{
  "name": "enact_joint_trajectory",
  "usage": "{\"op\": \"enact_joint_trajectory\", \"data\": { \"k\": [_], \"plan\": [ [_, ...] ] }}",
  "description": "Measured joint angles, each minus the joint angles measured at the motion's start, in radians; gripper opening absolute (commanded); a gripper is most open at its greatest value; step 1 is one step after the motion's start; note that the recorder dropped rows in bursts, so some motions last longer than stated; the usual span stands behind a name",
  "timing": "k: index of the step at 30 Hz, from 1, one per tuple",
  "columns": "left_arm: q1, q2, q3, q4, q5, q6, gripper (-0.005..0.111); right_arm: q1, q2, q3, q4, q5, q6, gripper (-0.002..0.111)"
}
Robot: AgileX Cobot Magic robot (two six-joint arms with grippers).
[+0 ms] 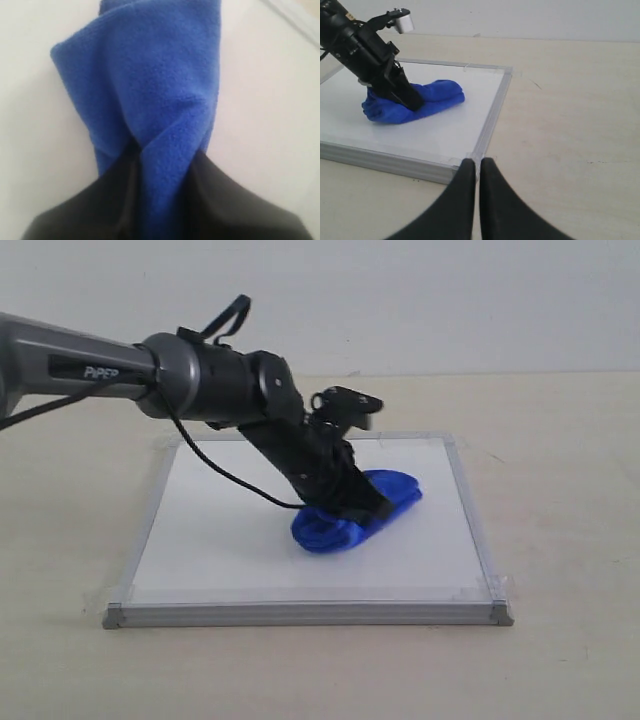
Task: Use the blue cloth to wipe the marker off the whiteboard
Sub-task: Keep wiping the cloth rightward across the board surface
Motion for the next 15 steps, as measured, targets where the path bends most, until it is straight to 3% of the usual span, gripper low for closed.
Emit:
{"op": "enact_joint_trajectory", "data": {
  "k": [4,7,11,15],
  "plan": [
    [0.097,0.012,-0.014,0.005,0.052,-0.095,0.004,0.000,0.000,0.000,0.000,0.000,0.000,0.000],
    [0.129,0.018,-0.020,-0.006,0.106,-0.107,0.004,0.000,0.000,0.000,0.000,0.000,0.000,0.000],
    [0.109,0.018,-0.026,0.012,0.131,-0.075,0.004,0.000,0.000,0.000,0.000,0.000,0.000,0.000],
    [0.023,0.016,-0.028,0.056,0.142,-0.028,0.004,0.000,0.000,0.000,0.000,0.000,0.000,0.000]
  ]
}}
